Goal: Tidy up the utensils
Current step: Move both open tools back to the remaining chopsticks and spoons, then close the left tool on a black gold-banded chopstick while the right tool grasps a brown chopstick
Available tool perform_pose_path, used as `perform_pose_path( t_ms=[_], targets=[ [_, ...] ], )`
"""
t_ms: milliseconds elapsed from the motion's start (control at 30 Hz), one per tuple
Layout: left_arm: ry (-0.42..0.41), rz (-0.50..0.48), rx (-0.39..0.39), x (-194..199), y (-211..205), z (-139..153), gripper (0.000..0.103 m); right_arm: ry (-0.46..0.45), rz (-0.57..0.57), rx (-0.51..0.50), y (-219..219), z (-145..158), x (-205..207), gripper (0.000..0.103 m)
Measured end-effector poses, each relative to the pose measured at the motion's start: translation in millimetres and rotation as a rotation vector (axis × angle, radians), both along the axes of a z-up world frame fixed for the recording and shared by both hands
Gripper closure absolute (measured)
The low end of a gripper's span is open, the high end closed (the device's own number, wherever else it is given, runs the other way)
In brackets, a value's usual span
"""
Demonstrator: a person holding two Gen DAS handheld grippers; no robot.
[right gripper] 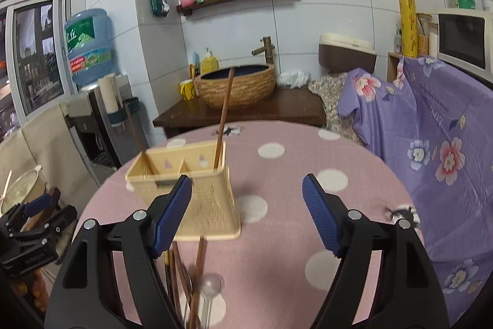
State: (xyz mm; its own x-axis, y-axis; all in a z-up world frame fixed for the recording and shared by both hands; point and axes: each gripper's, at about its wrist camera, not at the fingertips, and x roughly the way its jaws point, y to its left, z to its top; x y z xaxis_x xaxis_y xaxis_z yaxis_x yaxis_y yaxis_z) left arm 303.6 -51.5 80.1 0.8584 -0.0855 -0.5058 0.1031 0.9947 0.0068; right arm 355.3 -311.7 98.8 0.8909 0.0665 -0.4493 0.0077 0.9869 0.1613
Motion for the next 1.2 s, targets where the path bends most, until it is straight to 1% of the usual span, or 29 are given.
perform_pose_path(
  t_ms=[100, 233, 333, 400, 500, 633, 667, 767, 833, 900, 1067, 1133, 1200],
  targets=[
    [0.040, -0.011, 0.017, -12, 6, -19, 0.017, 0.042, 0.025, -0.010, 5, -22, -14, 0.029],
    [0.123, -0.036, 0.006, -20, 12, -45, 0.018, 0.098, 0.061, -0.045, 17, -49, -26, 0.029],
    [0.180, -0.052, -0.009, -24, 13, -63, 0.025, 0.147, 0.087, -0.051, 25, -68, -34, 0.029],
    [0.224, -0.059, -0.015, -24, 13, -74, 0.033, 0.172, 0.106, -0.048, 30, -79, -39, 0.029],
    [0.251, -0.063, -0.034, -28, 14, -85, 0.038, 0.195, 0.113, -0.054, 37, -93, -43, 0.031],
    [0.279, -0.060, -0.056, -28, 14, -96, 0.044, 0.243, 0.125, -0.052, 45, -110, -38, 0.038],
    [0.288, -0.058, -0.058, -27, 13, -99, 0.047, 0.251, 0.127, -0.046, 47, -113, -37, 0.042],
    [0.320, -0.057, -0.074, -24, 11, -108, 0.052, 0.268, 0.143, -0.040, 53, -120, -32, 0.045],
    [0.333, -0.062, -0.085, -22, 8, -110, 0.055, 0.275, 0.150, -0.044, 55, -120, -27, 0.050],
    [0.341, -0.063, -0.096, -18, 8, -109, 0.057, 0.283, 0.136, -0.041, 53, -123, -22, 0.051],
    [0.389, -0.084, -0.138, 6, -3, -106, 0.058, 0.295, 0.108, -0.019, 46, -125, -17, 0.051],
    [0.406, -0.088, -0.140, 18, -10, -105, 0.058, 0.293, 0.110, -0.029, 47, -126, -19, 0.051],
    [0.423, -0.086, -0.125, 31, -17, -106, 0.058, 0.291, 0.108, -0.031, 46, -126, -21, 0.051]
  ],
)
